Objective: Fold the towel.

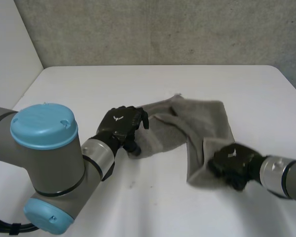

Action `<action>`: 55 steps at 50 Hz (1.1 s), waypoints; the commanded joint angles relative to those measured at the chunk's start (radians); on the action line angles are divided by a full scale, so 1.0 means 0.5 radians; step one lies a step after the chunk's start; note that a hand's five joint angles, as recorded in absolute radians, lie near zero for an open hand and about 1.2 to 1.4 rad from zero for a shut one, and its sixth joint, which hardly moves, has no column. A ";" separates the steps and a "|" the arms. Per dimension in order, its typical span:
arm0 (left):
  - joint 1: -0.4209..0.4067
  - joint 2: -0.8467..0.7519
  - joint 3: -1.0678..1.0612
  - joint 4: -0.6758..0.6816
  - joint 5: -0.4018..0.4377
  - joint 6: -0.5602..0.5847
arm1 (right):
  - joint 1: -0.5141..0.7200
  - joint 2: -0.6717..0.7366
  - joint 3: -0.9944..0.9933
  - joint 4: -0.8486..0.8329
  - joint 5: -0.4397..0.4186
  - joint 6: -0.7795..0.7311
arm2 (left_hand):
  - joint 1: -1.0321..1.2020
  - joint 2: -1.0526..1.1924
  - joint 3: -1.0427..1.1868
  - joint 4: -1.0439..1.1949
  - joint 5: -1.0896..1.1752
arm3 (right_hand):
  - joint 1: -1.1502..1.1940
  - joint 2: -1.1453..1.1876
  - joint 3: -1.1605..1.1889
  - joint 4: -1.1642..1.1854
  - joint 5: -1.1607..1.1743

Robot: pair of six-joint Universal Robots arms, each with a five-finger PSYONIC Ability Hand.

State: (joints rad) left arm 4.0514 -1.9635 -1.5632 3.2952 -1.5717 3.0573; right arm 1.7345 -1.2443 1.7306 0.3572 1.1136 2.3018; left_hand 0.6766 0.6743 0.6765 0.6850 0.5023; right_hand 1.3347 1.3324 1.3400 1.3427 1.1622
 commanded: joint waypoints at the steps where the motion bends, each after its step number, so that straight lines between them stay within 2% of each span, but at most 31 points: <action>1: 0.006 0.024 -0.015 0.012 -0.001 0.000 | -0.057 -0.106 0.070 0.175 0.025 -0.164 | -0.222 -0.217 -0.221 -0.238 -0.222 | 0.123 0.128 0.112 0.107 0.119; 3: 0.003 0.021 -0.003 0.012 -0.001 -0.003 | -0.057 -0.107 0.070 0.175 0.025 -0.164 | -0.227 -0.223 -0.227 -0.244 -0.228 | 0.123 0.128 0.112 0.107 0.119; 4: 0.003 0.015 0.009 0.012 -0.004 -0.003 | -0.082 -0.158 0.079 0.172 0.025 -0.164 | -0.233 -0.229 -0.233 -0.250 -0.234 | -0.747 -0.742 -0.757 -0.763 -0.751; 5: 0.003 0.015 0.009 0.012 -0.004 -0.003 | -0.131 -0.205 0.079 0.166 0.016 -0.164 | -0.233 -0.229 -0.233 -0.250 -0.234 | -1.889 -1.884 -1.900 -1.905 -1.893; 11: 0.000 -0.006 0.046 0.061 -0.001 -0.003 | -0.180 -0.297 0.039 0.117 0.012 -0.115 | -0.233 -0.229 -0.233 -0.250 -0.234 | -2.094 -2.090 -2.105 -2.110 -2.098; 18: 0.000 -0.052 0.089 0.229 -0.004 -0.003 | -0.168 -0.472 0.003 -0.174 0.000 0.142 | -0.216 -0.211 -0.216 -0.233 -0.216 | -2.001 -1.996 -2.011 -2.017 -2.005; 25: 0.009 -0.178 0.242 0.214 0.008 0.018 | -0.140 -0.478 -0.034 -0.294 -0.061 0.336 | -0.198 -0.194 -0.198 -0.215 -0.199 | -1.977 -1.972 -1.988 -1.993 -1.981; 27: 0.015 -0.212 0.285 0.190 0.008 0.031 | -0.079 -0.451 -0.050 -0.306 -0.138 0.327 | -0.181 -0.176 -0.180 -0.197 -0.181 | -1.977 -1.972 -1.988 -1.993 -1.981; 30: 0.061 -0.285 0.374 0.126 0.011 0.037 | -0.036 -0.401 -0.065 -0.322 -0.150 0.308 | -0.175 -0.170 -0.174 -0.192 -0.175 | -1.971 -1.966 -1.982 -1.987 -1.975; 32: 0.086 -0.334 0.436 0.079 0.014 0.040 | 0.089 -0.200 -0.144 -0.349 -0.141 0.235 | -0.181 -0.176 -0.180 -0.197 -0.181 | -1.977 -1.972 -1.988 -1.993 -1.981; 37: 0.107 -0.476 0.635 -0.047 0.020 0.040 | 0.191 -0.009 -0.218 -0.352 -0.126 0.045 | -0.192 -0.188 -0.192 -0.209 -0.193 | -1.977 -1.972 -1.988 -1.993 -1.981; 43: 0.150 -0.638 0.837 -0.203 0.152 0.040 | 0.231 0.178 -0.277 -0.383 -0.086 -0.112 | -0.210 -0.205 -0.210 -0.227 -0.210 | -1.912 -1.908 -1.923 -1.928 -1.916; 45: 0.165 -0.660 0.862 -0.221 0.207 0.037 | 0.292 0.267 -0.316 -0.435 -0.006 -0.152 | -0.210 -0.205 -0.210 -0.227 -0.210 | -1.615 -1.610 -1.625 -1.631 -1.619; 46: 0.178 -0.675 0.880 -0.230 0.250 0.034 | 0.292 0.267 -0.317 -0.435 -0.006 -0.152 | -0.204 -0.199 -0.204 -0.221 -0.205 | -1.613 -1.608 -1.624 -1.629 -1.617; 48: 0.184 -0.684 0.890 -0.231 0.287 0.031 | 0.308 0.313 -0.341 -0.518 0.110 -0.158 | -0.204 -0.199 -0.204 -0.221 -0.204 | -0.947 -0.942 -0.958 -0.963 -0.951; 49: 0.184 -0.690 0.893 -0.231 0.308 0.031 | 0.308 0.313 -0.341 -0.518 0.111 -0.158 | -0.204 -0.199 -0.204 -0.221 -0.204 | -0.943 -0.939 -0.954 -0.959 -0.948; 50: 0.184 -0.690 0.893 -0.231 0.309 0.031 | 0.314 0.313 -0.350 -0.551 0.165 -0.158 | -0.204 -0.199 -0.204 -0.221 -0.204 | -0.583 -0.578 -0.594 -0.599 -0.587; 51: 0.187 -0.693 0.896 -0.228 0.318 0.031 | 0.314 0.313 -0.350 -0.552 0.166 -0.158 | -0.204 -0.199 -0.204 -0.221 -0.204 | -0.579 -0.575 -0.590 -0.595 -0.583; 53: 0.187 -0.693 0.896 -0.224 0.321 0.034 | 0.317 0.286 -0.372 -0.570 0.224 -0.161 | -0.204 -0.199 -0.204 -0.221 -0.204 | 0.011 0.015 0.000 -0.005 0.007; 55: 0.187 -0.693 0.899 -0.221 0.324 0.037 | 0.317 0.262 -0.399 -0.564 0.245 -0.155 | -0.204 -0.199 -0.204 -0.221 -0.204 | 0.122 0.127 0.111 0.106 0.118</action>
State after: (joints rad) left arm 4.1435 -2.3107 -1.1131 3.1776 -1.4224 3.0736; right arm 1.8902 -1.0896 1.5561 0.0947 1.1791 2.2175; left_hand 0.5042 0.5065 0.5063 0.5067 0.3306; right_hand 1.2338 1.2281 1.2152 1.2168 1.0470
